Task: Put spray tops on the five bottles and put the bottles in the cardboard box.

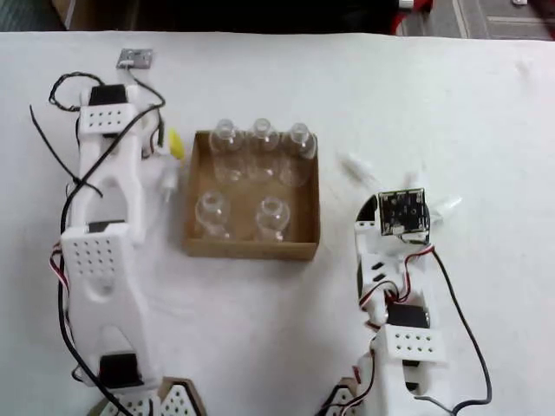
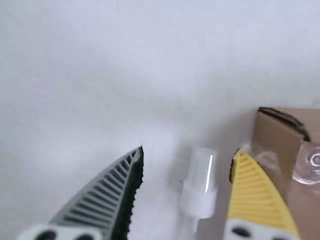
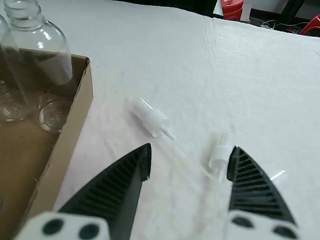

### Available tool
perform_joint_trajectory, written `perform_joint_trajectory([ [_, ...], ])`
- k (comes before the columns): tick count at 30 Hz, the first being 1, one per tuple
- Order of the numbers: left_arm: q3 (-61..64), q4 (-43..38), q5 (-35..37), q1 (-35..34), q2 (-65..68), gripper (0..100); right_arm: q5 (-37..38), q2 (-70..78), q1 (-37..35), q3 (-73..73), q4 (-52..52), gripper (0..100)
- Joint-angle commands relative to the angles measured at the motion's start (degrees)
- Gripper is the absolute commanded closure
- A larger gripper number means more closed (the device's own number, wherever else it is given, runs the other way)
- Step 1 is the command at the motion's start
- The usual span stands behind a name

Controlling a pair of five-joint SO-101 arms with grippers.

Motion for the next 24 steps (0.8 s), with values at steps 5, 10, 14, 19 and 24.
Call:
perform_joint_trajectory([
  [5, -4.13, 2.20, -3.87, 1.54, -0.66, 74, 0.62, -0.31, -0.40, -0.18, -1.27, 77.2],
  [10, -3.16, 2.29, -5.71, 1.63, 1.54, 74, 0.70, -0.31, -0.40, -0.18, -1.27, 77.2],
  [14, -4.48, 1.32, -5.63, 1.80, 5.93, 74, 0.70, -0.31, -0.40, -0.18, -1.27, 77.2],
  [19, -11.78, 3.78, -5.63, 1.80, 9.98, 78, 0.70, -0.31, -0.40, -0.18, -1.27, 77.2],
  [24, -19.16, 8.00, -5.71, 2.59, 13.14, 96, 0.70, -0.31, -0.40, -0.18, -1.27, 77.2],
])
